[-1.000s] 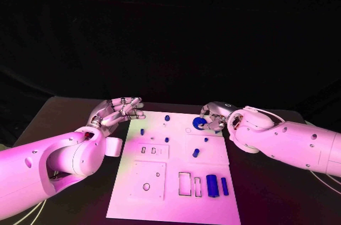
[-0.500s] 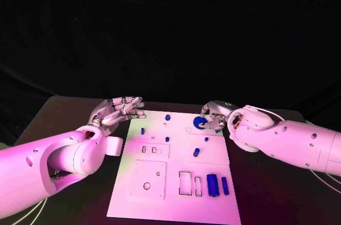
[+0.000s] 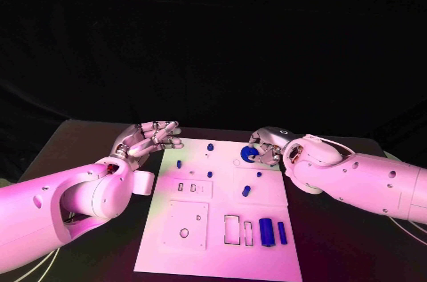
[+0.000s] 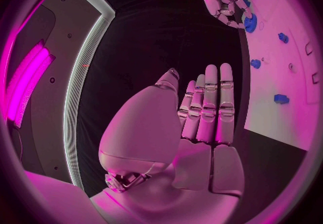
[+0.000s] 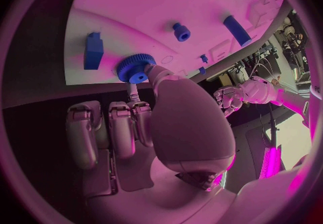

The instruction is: Assemble the parts on the task board

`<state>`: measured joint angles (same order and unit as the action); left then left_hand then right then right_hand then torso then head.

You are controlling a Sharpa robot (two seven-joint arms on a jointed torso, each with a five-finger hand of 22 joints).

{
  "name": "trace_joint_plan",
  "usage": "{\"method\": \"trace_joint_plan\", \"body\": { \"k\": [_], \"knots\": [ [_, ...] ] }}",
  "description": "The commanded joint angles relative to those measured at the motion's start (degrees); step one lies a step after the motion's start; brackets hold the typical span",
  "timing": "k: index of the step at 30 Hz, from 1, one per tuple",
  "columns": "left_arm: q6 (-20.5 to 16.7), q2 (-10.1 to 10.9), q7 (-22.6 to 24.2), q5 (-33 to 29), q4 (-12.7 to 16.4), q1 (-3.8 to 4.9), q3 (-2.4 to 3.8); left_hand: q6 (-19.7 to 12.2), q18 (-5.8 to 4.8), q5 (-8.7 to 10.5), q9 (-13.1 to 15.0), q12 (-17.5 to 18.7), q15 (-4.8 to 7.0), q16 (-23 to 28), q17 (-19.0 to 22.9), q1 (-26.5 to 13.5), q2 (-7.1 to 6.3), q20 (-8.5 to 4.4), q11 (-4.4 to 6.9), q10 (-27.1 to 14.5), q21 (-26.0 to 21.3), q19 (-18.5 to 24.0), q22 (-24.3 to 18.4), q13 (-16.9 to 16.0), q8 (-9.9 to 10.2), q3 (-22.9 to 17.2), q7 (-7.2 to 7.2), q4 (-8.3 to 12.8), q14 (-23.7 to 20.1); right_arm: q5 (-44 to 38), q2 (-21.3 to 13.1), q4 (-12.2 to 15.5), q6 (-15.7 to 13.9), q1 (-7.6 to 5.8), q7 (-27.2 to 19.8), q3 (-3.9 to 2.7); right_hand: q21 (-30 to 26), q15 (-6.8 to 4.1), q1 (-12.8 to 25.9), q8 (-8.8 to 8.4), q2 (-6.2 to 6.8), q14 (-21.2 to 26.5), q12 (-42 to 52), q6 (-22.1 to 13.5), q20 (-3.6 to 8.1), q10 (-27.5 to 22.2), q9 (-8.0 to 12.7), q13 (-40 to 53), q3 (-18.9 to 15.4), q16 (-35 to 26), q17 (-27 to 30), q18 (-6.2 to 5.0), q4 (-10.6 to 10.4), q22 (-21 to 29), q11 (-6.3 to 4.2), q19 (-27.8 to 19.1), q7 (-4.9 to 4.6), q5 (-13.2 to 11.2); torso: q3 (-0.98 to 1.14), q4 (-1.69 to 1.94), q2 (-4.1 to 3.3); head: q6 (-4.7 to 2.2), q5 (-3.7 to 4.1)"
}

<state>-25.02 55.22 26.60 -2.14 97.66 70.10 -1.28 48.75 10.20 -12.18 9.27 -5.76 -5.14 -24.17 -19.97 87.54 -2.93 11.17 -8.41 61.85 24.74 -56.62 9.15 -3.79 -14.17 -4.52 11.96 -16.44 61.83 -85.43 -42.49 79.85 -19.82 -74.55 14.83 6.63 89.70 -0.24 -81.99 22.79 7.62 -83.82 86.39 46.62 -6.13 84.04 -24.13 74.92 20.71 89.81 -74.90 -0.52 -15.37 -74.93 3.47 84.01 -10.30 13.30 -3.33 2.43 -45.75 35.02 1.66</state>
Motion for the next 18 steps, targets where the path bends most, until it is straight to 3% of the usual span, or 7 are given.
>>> {"method": "trace_joint_plan", "body": {
  "k": [1, 7, 12, 18],
  "knots": [
    [1.17, -0.12, 0.25, -0.09, 0.07, 0.09, 0.05, 0.11, 0.26, 0.15, -0.05, 0.34, -0.24, 0.13, -0.06, 0.28, 0.04, 0.05, -0.37, 0.19, 0.38, -0.02, 0.0, -0.07, 0.18, -0.35, 0.3, -0.1, -0.06, -4.75, 0.06, 1.14, -4.63, 0.1, -0.83, 0.03, 0.17, -0.36, 1.18, -0.52, 0.18, -6.18, -0.01, 4.19, 0.43, 2.33, 0.24, 10.73, 0.55, 0.19, -15.1, 0.47, -0.23, -14.91, -0.28, 5.85, 2.55, -0.81, -0.04, -0.06, 0.04, -0.11, -0.09],
    [1.23, -0.16, 0.22, -0.09, 0.06, 0.09, 0.05, 0.11, 0.26, 0.15, -0.05, 0.34, -0.24, 0.13, -0.06, 0.28, 0.04, 0.05, -0.37, 0.19, 0.38, -0.02, 0.0, -0.07, 0.18, -0.35, 0.3, -0.1, -0.06, -9.24, -0.08, 4.14, -8.09, -0.13, 0.03, -0.1, 0.3, -0.39, 1.3, -0.64, 0.37, -6.18, 0.18, 4.66, 0.44, 2.54, 0.26, 10.97, 1.08, 0.19, -15.1, 0.52, -0.06, -15.07, -0.37, 5.99, 2.68, -0.43, -0.07, 0.06, 0.03, -0.27, -0.14],
    [1.23, -0.15, 0.2, -0.09, 0.05, 0.09, 0.05, 0.11, 0.25, 0.16, -0.08, 0.46, -0.26, 0.17, -0.17, 0.26, 0.03, 0.06, -0.4, 0.21, 0.39, 0.0, -0.01, -0.07, 0.26, -0.43, 0.33, -0.13, -0.1, -11.94, 1.0, 6.78, -9.22, -0.36, 0.86, -0.17, 0.3, -0.43, 1.3, -0.7, 0.41, -6.18, 0.31, 4.92, 0.47, 2.68, 0.27, 11.12, 1.42, 0.19, -15.1, 0.52, 0.08, -15.07, -0.42, 5.99, 2.75, -0.24, -0.06, 0.0, 0.02, -0.22, -0.36],
    [1.3, -0.28, 0.17, -0.09, 0.12, 0.09, 0.05, 0.11, 0.25, 0.16, -0.08, 0.46, -0.26, 0.17, -0.17, 0.26, 0.03, 0.06, -0.4, 0.21, 0.39, 0.0, -0.01, -0.07, 0.26, -0.43, 0.33, -0.13, -0.1, -13.56, 4.58, 6.58, -9.01, -0.45, 1.48, -0.14, 0.3, -0.45, 1.32, -0.72, 0.41, -6.18, 0.35, 5.03, 0.48, 2.73, 0.27, 11.18, 1.56, 0.19, -15.1, 0.52, 0.13, -15.07, -0.45, 5.99, 2.77, -0.21, -0.15, 0.1, 0.0, -0.18, -0.28]
  ]
}}
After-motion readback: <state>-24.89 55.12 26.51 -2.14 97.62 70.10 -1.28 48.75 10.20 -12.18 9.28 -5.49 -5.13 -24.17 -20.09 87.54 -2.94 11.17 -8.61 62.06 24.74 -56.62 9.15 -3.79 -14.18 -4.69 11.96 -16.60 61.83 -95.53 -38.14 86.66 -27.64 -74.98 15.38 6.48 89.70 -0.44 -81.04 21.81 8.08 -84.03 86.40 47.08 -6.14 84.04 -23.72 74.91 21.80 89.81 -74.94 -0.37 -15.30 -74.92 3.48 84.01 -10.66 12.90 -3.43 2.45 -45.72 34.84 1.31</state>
